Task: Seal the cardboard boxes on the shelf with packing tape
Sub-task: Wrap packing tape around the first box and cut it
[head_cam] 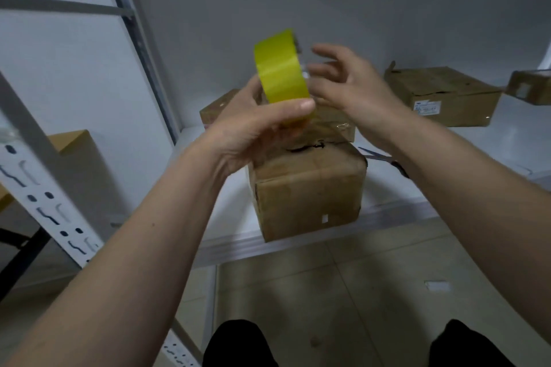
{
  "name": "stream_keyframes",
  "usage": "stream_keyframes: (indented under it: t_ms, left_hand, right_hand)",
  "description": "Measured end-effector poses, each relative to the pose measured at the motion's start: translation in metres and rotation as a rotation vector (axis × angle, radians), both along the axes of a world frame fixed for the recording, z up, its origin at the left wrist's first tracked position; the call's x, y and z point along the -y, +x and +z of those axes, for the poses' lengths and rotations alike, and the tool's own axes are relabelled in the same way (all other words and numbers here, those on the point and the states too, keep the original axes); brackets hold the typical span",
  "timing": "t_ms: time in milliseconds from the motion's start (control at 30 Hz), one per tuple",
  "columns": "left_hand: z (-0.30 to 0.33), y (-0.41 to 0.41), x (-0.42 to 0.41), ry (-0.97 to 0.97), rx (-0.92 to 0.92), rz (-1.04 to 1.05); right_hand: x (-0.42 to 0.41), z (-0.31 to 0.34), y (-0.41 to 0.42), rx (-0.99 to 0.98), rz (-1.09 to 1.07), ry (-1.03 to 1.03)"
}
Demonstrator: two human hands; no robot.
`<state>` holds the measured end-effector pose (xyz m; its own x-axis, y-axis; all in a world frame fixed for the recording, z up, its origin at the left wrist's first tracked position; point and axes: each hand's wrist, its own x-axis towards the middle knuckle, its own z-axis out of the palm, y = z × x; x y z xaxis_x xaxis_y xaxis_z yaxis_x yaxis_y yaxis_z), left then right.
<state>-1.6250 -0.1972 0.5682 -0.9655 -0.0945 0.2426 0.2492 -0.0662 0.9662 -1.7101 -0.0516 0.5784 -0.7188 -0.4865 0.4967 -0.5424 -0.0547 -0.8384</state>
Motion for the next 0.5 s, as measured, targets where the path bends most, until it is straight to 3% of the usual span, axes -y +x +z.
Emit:
stream_keyframes:
  t_ms: [67,133,500]
  left_hand:
    - [0.01,0.004,0.004,-0.182,0.05,-0.149]
    - [0.016,0.003,0.01,-0.242,0.098,-0.222]
    - [0.002,0.005,0.006,0.335,0.254,-0.195]
  right_hand:
    - [0.003,0.007,-0.003,0.007,0.048,-0.023]
    - [0.005,0.011,-0.005,-0.081,-0.026,-0.073]
    - [0.011,0.018,0.01,-0.222,-0.194,-0.301]
